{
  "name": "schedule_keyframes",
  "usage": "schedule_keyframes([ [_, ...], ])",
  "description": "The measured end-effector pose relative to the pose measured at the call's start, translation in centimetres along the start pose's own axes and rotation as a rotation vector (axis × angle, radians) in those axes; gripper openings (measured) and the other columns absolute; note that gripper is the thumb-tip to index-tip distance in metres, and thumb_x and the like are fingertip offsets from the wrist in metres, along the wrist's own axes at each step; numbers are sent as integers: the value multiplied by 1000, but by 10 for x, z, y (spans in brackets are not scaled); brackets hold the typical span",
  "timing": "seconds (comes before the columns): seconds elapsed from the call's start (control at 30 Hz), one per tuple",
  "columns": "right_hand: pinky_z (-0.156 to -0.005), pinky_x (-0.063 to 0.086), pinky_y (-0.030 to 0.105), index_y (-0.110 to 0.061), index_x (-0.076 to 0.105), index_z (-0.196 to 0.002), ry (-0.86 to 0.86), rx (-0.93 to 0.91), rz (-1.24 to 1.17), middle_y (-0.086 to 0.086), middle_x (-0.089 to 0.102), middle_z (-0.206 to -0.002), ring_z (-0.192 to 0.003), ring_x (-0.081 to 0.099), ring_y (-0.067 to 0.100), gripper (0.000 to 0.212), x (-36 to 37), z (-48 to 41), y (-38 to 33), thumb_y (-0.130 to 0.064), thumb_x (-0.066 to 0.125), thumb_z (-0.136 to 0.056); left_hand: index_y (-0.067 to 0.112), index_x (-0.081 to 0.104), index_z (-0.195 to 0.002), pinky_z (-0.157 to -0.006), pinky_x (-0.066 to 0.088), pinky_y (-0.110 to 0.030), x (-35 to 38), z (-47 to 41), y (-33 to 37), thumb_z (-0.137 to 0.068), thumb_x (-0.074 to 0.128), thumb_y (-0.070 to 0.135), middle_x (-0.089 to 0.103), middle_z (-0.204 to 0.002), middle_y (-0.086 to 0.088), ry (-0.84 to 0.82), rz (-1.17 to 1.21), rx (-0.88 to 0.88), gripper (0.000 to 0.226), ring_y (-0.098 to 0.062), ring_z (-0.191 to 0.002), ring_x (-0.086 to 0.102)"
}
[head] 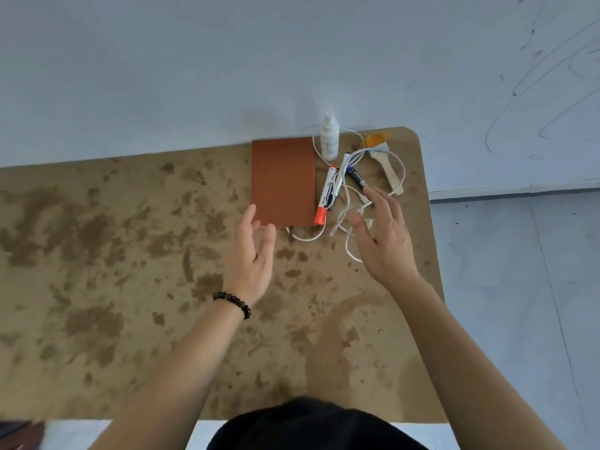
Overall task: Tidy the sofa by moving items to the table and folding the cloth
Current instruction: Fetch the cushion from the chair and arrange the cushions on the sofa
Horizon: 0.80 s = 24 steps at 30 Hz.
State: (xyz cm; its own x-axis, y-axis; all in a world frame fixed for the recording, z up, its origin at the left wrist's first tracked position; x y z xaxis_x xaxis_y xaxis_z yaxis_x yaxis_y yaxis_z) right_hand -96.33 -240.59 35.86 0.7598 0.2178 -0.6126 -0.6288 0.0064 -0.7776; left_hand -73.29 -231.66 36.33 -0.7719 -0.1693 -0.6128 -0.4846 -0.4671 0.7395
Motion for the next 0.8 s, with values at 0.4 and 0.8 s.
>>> schedule_keyframes([
  [0.4, -100, 48, 39, -24, 32, -149, -148, -52, -115, -16, 43, -139, -128, 44, 3, 71, 19, 199, -39, -62, 46, -92, 24, 33, -148, -108, 38, -34, -177, 285, -101, -86, 47, 44, 45, -144, 12, 516, 140, -348, 66, -3, -128, 44],
  [0.8, -96, 49, 40, -25, 32, -150, -396, -500, -57, -13, 41, -131, -122, 51, 16, 75, 140, 414, -205, -61, 53, -87, 18, 42, -141, -93, 41, -26, -286, 623, -267, -96, 52, 22, 51, -137, 7, 1190, 407, -453, 46, -11, -125, 50],
])
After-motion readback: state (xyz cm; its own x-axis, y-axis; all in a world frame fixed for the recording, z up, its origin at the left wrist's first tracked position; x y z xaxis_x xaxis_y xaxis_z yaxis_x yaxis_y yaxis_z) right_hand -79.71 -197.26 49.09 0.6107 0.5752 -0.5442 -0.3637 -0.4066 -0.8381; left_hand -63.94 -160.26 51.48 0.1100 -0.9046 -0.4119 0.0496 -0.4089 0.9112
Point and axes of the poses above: each hand's wrist, its own z-axis away from the middle knuckle, its own x-axis out of the palm, y = z × x, the point moved 10 cm from there along -z, towards the middle knuckle
